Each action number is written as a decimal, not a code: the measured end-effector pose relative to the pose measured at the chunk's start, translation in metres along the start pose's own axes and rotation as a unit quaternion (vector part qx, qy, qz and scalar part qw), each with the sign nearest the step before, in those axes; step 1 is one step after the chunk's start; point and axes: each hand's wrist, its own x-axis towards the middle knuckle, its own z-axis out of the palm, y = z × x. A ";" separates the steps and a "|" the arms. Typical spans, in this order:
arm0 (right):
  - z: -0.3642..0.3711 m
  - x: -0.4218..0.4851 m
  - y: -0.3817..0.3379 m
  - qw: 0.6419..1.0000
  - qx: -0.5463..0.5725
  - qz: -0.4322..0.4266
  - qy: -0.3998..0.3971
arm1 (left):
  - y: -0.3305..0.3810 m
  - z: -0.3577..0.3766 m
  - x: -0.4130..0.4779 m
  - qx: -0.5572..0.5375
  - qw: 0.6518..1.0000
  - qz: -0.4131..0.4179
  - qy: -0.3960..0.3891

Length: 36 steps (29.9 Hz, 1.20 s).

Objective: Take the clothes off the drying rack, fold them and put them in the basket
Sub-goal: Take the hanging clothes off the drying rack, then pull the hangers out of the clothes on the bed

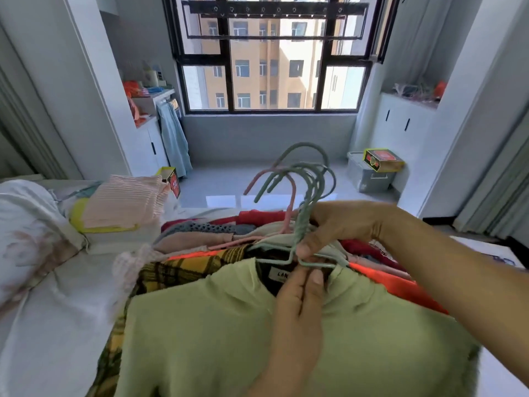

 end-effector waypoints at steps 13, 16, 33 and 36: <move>-0.040 0.195 0.181 0.974 -0.037 0.186 -0.123 | -0.198 -0.050 0.168 0.059 0.982 -0.180 -0.031; -0.044 0.235 0.242 0.969 0.016 0.233 -0.085 | -0.250 -0.065 0.216 0.109 0.966 -0.224 -0.072; -0.043 0.369 0.445 0.922 0.157 0.333 0.122 | -0.420 -0.110 0.406 0.344 0.818 -0.417 -0.196; -0.023 0.360 0.477 0.913 0.097 0.382 0.103 | -0.440 -0.137 0.396 0.326 0.826 -0.443 -0.122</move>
